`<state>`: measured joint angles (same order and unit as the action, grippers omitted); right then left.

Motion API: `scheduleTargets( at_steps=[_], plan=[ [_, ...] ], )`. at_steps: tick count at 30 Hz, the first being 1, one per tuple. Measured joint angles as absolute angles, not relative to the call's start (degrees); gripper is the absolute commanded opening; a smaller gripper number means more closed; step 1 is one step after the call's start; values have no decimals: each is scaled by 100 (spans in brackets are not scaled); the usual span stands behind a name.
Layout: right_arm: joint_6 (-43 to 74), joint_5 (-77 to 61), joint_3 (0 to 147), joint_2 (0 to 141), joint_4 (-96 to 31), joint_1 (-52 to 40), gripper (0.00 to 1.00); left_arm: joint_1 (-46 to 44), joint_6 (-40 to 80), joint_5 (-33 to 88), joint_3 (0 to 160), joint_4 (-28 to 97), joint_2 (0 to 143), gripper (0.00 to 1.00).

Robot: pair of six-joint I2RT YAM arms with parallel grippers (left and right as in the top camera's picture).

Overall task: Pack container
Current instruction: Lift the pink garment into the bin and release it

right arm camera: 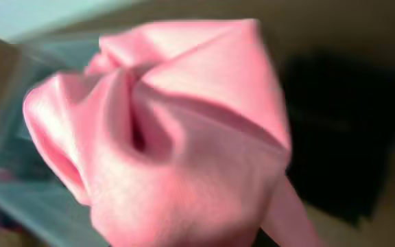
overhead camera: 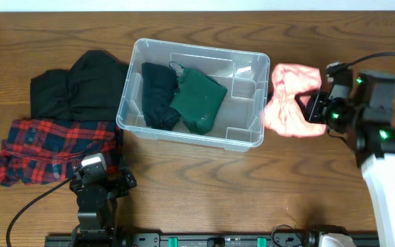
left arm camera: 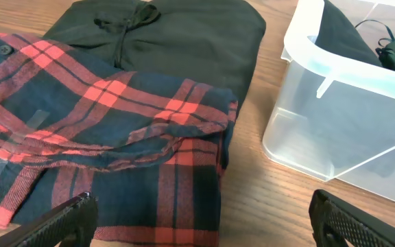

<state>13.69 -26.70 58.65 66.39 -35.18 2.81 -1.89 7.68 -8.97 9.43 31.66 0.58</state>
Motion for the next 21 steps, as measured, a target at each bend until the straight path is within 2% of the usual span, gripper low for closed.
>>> scheduleTargets(
  at_steps=[6,13,17,21],
  plan=[
    [1900,-3225,5881,6294,-2587,-458,18,-189,768,-897,943,3166,58,98],
    [2783,-3511,5883,6801,-1131,-1990,18,-189,768,-897,943,3166,58,98],
    [3236,-3417,5883,7253,-1009,-2515,19,-189,768,-897,943,3166,58,98],
    [3457,-3299,5883,7769,-1009,-2615,20,-189,768,-897,943,3166,58,98]
  ],
)
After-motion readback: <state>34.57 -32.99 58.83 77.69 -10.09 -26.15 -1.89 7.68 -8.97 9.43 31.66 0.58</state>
